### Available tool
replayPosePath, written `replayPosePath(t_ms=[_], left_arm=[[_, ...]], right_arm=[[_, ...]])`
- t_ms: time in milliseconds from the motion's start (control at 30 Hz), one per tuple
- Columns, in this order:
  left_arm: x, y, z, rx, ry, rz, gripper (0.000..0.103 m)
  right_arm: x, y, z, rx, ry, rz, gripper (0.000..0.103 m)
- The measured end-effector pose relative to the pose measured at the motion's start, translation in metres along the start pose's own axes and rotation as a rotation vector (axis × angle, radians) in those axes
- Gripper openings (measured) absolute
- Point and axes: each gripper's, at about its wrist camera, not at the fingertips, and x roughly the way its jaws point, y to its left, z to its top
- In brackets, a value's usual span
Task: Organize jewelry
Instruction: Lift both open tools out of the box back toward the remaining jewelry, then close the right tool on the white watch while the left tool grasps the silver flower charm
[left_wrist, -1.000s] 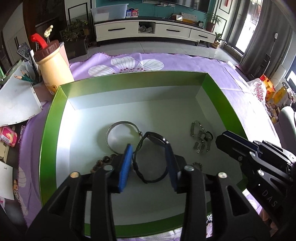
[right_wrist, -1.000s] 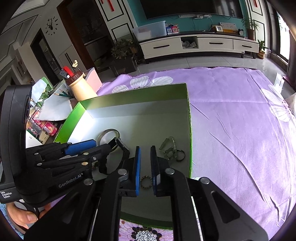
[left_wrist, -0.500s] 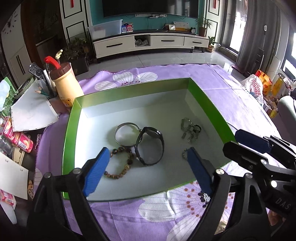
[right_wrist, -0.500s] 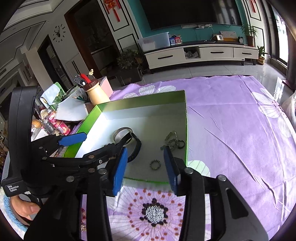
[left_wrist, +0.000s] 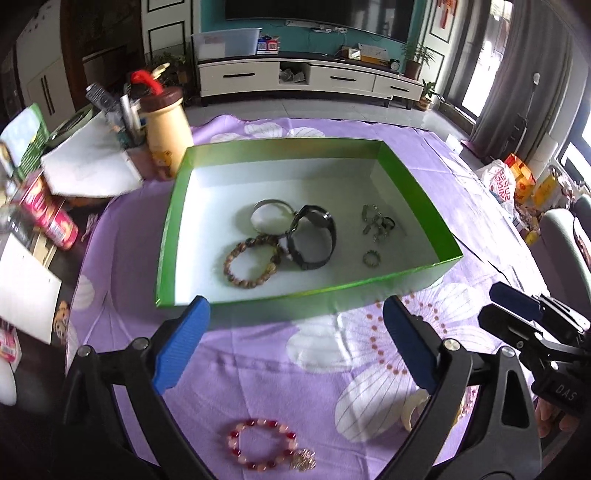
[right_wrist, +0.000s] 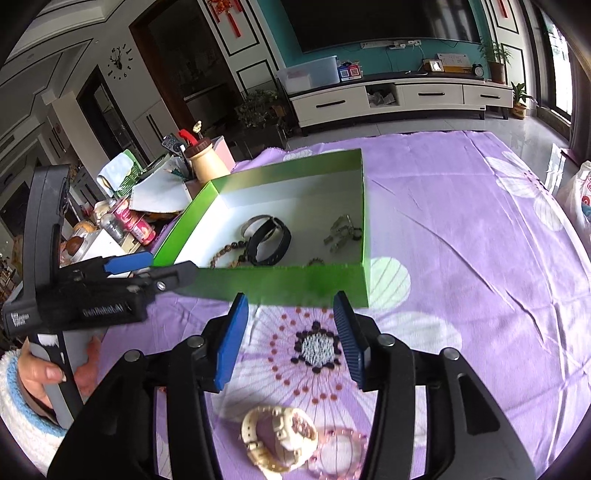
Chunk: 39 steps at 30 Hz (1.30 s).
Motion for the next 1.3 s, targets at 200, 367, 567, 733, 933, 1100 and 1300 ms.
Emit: replayPosePath(t_ms=[200,367,567,733,933,1100,1300], left_arm=[[-0.015,0.031,-0.026,-0.063,0.014,0.001,0.096],[-0.023,0.041,-0.053,-0.069,0.034,-0.017,0.096],[-0.03,0.03,-0.086,-0.01,0.053,-0.041,0.096],[-0.036,0.015,-0.113,0.06,0.046,-0.084,0.093],[-0.033,0.001,-0.146,0.108,0.073,-0.144,0.07],[-0.023,0.003,-0.154,0.073,0.117,-0.181,0.052],[-0.007,0.005,-0.15,0.038,0.135,-0.178,0.052]], right_arm=[[-0.008,-0.002,-0.017,0.017,0.023,-0.004,0.049],[-0.012,-0.001,-0.031,0.017,0.043,-0.001,0.049],[-0.012,0.004,-0.047,0.007,0.077,0.004,0.049],[-0.006,0.008,-0.068,-0.04,0.113,-0.046,0.049],[0.004,0.012,-0.086,-0.125,0.123,-0.131,0.049],[0.01,0.012,-0.087,-0.129,0.117,-0.134,0.049],[0.017,0.012,-0.085,-0.132,0.119,-0.129,0.049]])
